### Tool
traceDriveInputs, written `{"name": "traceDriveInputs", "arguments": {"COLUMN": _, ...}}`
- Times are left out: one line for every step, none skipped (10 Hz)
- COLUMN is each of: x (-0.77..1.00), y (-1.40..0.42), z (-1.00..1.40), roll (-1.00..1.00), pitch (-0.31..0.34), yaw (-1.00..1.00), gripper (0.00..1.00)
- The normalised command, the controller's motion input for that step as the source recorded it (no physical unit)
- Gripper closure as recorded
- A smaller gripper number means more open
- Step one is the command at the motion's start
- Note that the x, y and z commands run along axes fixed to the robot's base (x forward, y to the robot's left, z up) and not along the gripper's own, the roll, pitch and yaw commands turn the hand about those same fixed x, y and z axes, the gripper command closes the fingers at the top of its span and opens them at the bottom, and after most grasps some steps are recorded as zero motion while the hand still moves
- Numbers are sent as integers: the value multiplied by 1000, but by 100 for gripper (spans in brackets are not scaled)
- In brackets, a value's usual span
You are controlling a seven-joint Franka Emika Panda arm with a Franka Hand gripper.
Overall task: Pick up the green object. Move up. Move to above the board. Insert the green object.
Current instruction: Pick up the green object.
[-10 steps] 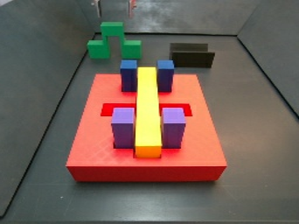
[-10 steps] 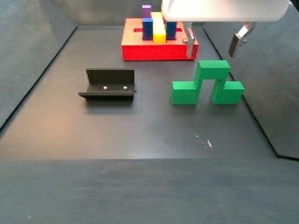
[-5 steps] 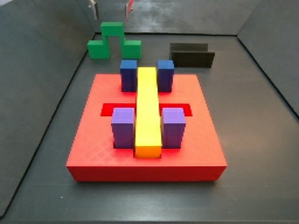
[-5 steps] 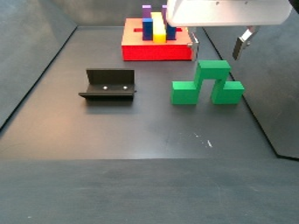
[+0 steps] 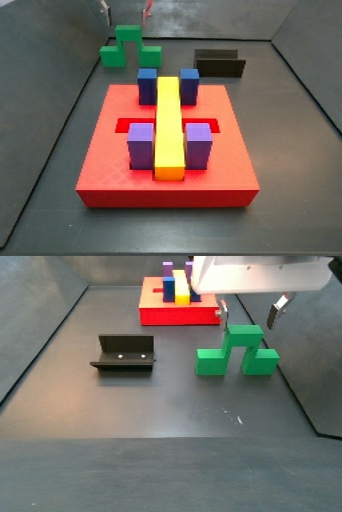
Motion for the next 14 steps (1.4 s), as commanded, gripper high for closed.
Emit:
{"name": "traceDriveInputs", "arguments": {"x": 0, "y": 83, "z": -189, "roll": 24, "pitch": -11, "yaw": 23, "gripper": 0}}
{"name": "traceDriveInputs", "arguments": {"x": 0, "y": 29, "z": -169, "roll": 16, "pitch": -14, "yaw": 0, "gripper": 0}}
{"name": "traceDriveInputs", "arguments": {"x": 0, "y": 0, "z": -129, "roll": 0, "pitch": -26, "yaw": 0, "gripper": 0}}
{"name": "traceDriveInputs", "arguments": {"x": 0, "y": 0, "z": -126, "roll": 0, "pitch": -26, "yaw": 0, "gripper": 0}}
{"name": "traceDriveInputs", "arguments": {"x": 0, "y": 0, "z": -157, "roll": 9, "pitch": -21, "yaw": 0, "gripper": 0}}
{"name": "traceDriveInputs", "arguments": {"x": -6, "y": 0, "z": -183, "roll": 24, "pitch": -20, "yaw": 0, "gripper": 0}}
{"name": "traceDriveInputs", "arguments": {"x": -23, "y": 0, "z": -194, "roll": 40, "pitch": -16, "yaw": 0, "gripper": 0}}
{"name": "traceDriveInputs", "arguments": {"x": -20, "y": 0, "z": -197, "roll": 37, "pitch": -19, "yaw": 0, "gripper": 0}}
{"name": "traceDriveInputs", "arguments": {"x": -20, "y": 0, "z": -183, "roll": 31, "pitch": -20, "yaw": 0, "gripper": 0}}
{"name": "traceDriveInputs", "arguments": {"x": -17, "y": 0, "z": -177, "roll": 26, "pitch": -21, "yaw": 0, "gripper": 0}}
{"name": "traceDriveInputs", "arguments": {"x": -20, "y": 0, "z": -171, "roll": 29, "pitch": -20, "yaw": 0, "gripper": 0}}
{"name": "traceDriveInputs", "arguments": {"x": -23, "y": 0, "z": -160, "roll": 31, "pitch": -16, "yaw": 0, "gripper": 0}}
{"name": "traceDriveInputs", "arguments": {"x": -26, "y": 0, "z": -143, "roll": 30, "pitch": -16, "yaw": 0, "gripper": 0}}
{"name": "traceDriveInputs", "arguments": {"x": -14, "y": -74, "z": -77, "roll": 36, "pitch": -24, "yaw": 0, "gripper": 0}}
